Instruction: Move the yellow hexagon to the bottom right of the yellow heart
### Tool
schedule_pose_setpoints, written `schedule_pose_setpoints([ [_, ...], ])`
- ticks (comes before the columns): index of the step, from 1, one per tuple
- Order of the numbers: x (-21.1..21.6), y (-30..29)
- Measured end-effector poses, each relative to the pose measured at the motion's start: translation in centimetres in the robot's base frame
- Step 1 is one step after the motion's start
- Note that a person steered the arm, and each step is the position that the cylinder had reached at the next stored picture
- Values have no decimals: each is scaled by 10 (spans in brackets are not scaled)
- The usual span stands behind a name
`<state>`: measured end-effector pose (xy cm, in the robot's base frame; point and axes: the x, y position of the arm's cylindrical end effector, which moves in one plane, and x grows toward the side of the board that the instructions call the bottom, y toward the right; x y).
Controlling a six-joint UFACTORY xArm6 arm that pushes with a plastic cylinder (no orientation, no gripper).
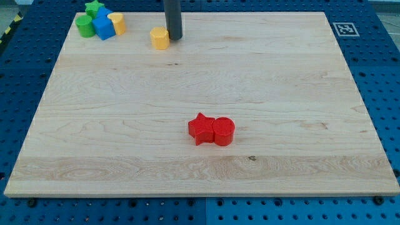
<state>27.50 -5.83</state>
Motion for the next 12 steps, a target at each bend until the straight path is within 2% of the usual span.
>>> schedule_pose_setpoints([
  [1, 0, 25],
  [2, 0, 25],
  [4, 5, -1],
  [6, -11, -16],
  [7, 8, 5],
  [8, 26, 2],
  [12, 31, -50],
])
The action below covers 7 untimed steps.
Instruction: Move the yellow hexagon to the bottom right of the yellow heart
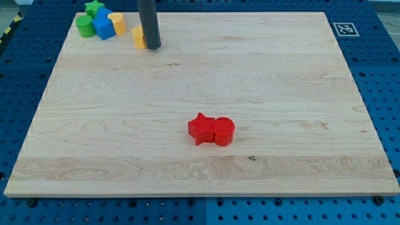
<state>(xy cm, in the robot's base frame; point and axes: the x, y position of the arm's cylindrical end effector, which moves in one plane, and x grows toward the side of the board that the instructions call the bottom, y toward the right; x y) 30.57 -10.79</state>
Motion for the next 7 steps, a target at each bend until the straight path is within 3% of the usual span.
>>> schedule_pose_setpoints([
  [3, 7, -8],
  [4, -18, -1],
  [7, -25, 0],
])
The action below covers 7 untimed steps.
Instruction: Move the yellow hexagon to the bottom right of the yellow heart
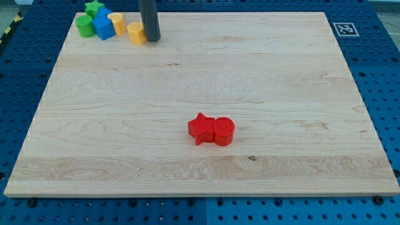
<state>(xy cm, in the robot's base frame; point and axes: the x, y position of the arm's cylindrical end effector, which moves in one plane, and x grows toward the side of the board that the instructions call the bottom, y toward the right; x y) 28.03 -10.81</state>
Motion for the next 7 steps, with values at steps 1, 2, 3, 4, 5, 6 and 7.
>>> schedule_pose_setpoints([
  [1, 2, -2],
  [2, 3, -16],
  [3, 3, -21],
  [4, 7, -22],
  [5, 11, -27],
  [6, 25, -28],
  [7, 33, -35],
])
